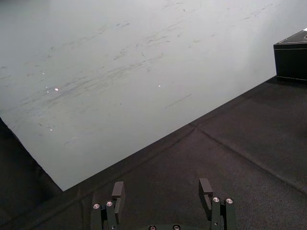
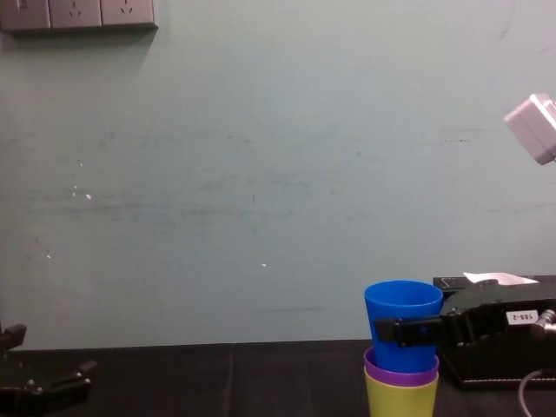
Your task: Stack the three plastic cups sequentially using one hand.
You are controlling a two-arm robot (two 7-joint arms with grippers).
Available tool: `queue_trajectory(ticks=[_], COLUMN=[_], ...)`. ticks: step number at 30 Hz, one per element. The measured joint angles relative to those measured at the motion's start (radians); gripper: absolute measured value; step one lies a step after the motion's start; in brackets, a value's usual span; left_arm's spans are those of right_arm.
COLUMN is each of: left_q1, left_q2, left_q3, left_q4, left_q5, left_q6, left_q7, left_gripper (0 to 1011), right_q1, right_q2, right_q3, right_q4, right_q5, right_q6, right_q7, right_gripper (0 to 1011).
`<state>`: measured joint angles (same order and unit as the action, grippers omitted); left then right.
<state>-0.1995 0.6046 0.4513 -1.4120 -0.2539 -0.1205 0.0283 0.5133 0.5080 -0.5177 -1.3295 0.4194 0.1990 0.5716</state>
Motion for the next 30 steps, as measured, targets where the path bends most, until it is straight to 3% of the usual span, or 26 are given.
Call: queue_trajectory(ticks=[10,23,30], left_q1=[0.0,0.0,0.0], left_q2=[0.0,0.0,0.0], left_q3=[0.0,0.0,0.0], left_q4=[0.0,0.0,0.0], left_q5=[0.0,0.0,0.0], left_q6=[0.0,0.0,0.0], left_q7=[0.0,0.0,0.0], left_gripper=[1011,1012,1011], right_q1=[-0.001,-0.002,-0.042], right_q2=[0.001,0.002,0.025], right_q3=[0.001,0.002,0.036], right_q4=[-0.002,-0.004,-0.05], right_q5=[0.001,0.002,0.007], right_q6=[0.0,0.0,-0.018], right_q7=[-0.001,-0.001,-0.026], right_gripper=[1003,1003,1003])
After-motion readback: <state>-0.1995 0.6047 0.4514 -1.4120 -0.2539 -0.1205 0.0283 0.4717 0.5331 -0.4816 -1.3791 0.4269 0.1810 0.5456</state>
